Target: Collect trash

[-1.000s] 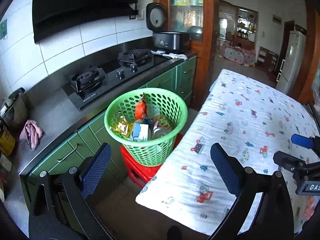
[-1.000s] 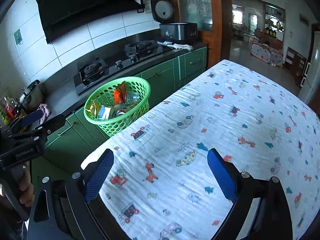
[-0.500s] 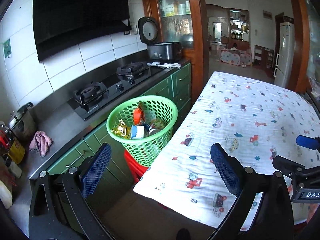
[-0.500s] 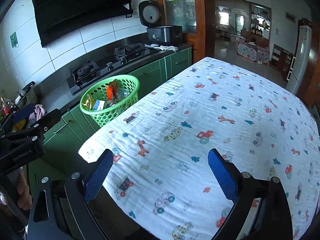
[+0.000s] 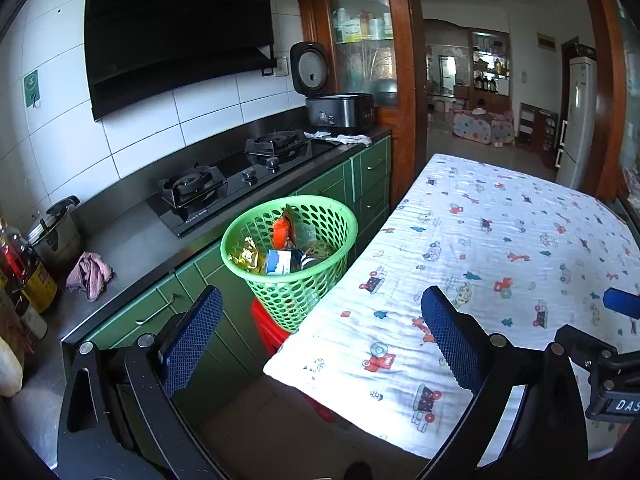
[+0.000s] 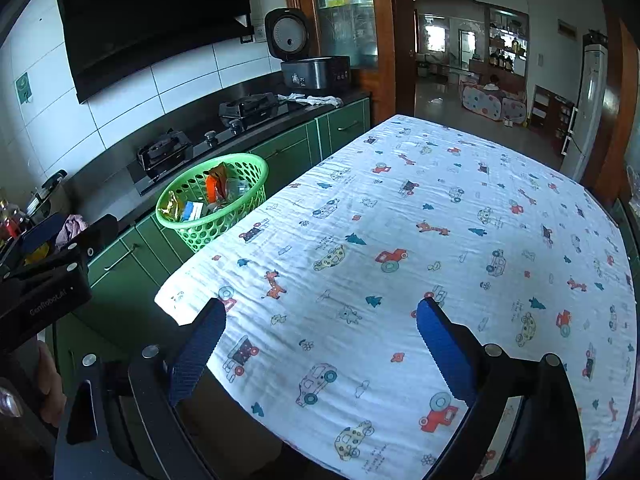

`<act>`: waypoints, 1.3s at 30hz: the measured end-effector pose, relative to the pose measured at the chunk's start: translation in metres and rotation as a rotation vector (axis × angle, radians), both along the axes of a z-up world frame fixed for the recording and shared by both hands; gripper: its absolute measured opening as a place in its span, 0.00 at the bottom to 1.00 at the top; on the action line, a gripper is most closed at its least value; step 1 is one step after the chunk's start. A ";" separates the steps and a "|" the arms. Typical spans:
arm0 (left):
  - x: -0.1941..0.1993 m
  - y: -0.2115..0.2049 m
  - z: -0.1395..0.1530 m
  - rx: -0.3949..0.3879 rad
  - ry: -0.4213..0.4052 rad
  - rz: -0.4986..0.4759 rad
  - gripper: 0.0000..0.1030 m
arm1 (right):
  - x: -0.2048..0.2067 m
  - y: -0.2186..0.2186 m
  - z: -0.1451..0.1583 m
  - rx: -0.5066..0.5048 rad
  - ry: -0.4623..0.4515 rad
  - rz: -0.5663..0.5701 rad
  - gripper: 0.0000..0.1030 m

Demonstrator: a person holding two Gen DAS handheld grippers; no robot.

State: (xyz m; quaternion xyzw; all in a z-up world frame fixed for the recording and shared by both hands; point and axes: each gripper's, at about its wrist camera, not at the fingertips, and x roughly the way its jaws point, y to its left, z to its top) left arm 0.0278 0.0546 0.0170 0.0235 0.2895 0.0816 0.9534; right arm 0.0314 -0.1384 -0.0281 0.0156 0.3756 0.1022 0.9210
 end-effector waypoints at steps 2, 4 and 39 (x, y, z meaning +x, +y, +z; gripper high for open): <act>-0.001 0.000 0.001 -0.003 -0.003 0.008 0.95 | -0.001 0.000 0.002 -0.001 -0.006 0.001 0.90; -0.003 0.000 0.002 -0.002 -0.008 0.009 0.95 | -0.003 0.000 0.004 -0.001 -0.010 0.003 0.90; -0.020 0.003 -0.010 0.034 0.025 -0.023 0.95 | -0.006 -0.009 0.007 0.010 -0.012 -0.022 0.91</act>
